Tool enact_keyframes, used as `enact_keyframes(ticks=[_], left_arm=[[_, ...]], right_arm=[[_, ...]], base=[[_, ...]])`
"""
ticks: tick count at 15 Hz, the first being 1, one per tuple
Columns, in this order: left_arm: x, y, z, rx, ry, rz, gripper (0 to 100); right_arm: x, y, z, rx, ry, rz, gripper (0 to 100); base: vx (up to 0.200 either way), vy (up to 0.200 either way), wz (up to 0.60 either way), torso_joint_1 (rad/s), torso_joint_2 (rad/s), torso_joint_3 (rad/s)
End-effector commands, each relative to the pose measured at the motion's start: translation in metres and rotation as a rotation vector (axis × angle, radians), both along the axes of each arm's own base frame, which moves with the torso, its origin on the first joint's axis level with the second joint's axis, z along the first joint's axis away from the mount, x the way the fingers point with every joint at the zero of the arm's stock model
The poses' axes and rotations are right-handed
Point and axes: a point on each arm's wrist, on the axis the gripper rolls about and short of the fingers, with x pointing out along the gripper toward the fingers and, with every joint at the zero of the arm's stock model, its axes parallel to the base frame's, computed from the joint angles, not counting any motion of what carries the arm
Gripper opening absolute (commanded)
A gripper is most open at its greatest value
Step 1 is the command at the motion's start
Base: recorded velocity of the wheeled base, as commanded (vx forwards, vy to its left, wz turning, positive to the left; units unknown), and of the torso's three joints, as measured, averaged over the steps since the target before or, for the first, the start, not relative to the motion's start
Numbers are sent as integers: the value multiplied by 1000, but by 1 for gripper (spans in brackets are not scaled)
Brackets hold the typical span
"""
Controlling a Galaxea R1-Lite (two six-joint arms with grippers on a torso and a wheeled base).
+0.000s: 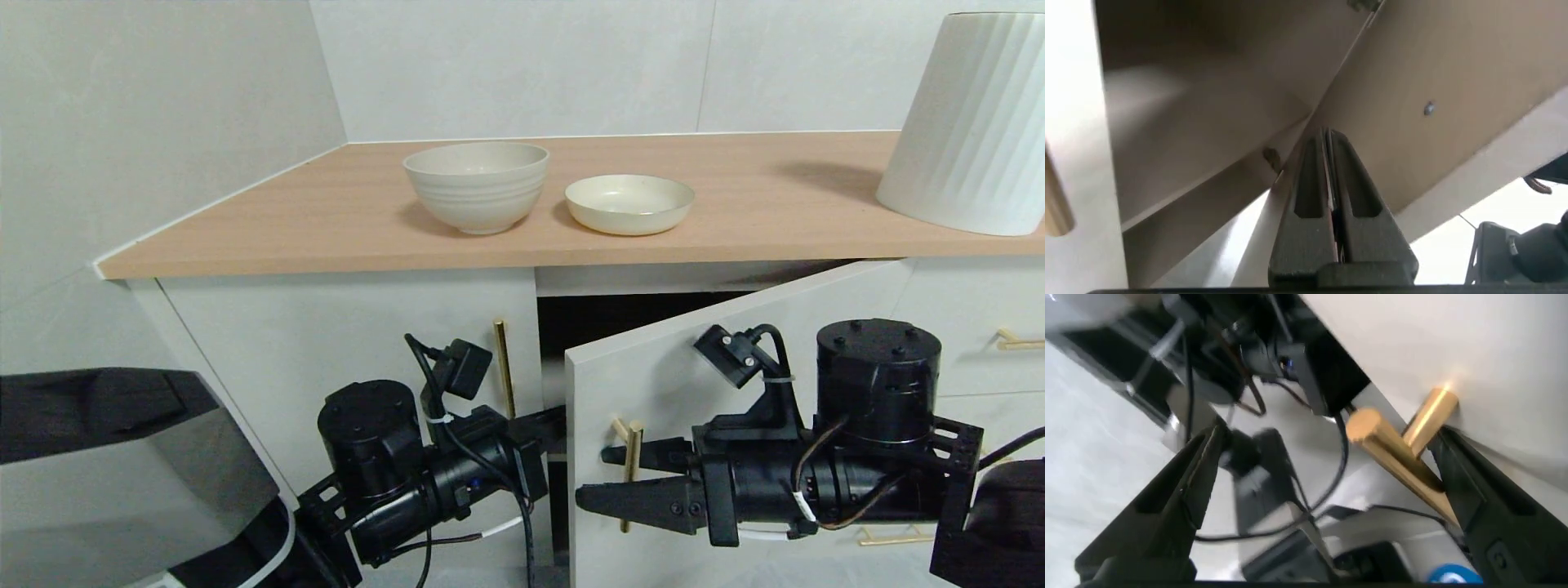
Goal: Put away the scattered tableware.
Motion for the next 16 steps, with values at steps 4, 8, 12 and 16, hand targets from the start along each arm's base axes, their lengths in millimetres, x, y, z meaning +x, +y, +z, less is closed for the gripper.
enact_keyframes(ticks=[4,8,12,16], left_arm=[[-2,-6,0,15,-35,-21,0],[4,-11,3,61,-123,-23,0],[10,-7,18,36,-162,-2,0],[16,6,24,117,-205,33,0]], right_arm=[[-8,-31,-2,-46,-111,-69,100],[-33,-41,-12,-143,-143,-242,100],[-61,-35,-13,-231,-190,-400,100],[-73,-48,-1,-271,-161,-392,100]], base=[[0,0,0,0,0,0],[0,0,0,0,0,0],[0,0,0,0,0,0],[0,0,0,0,0,0]])
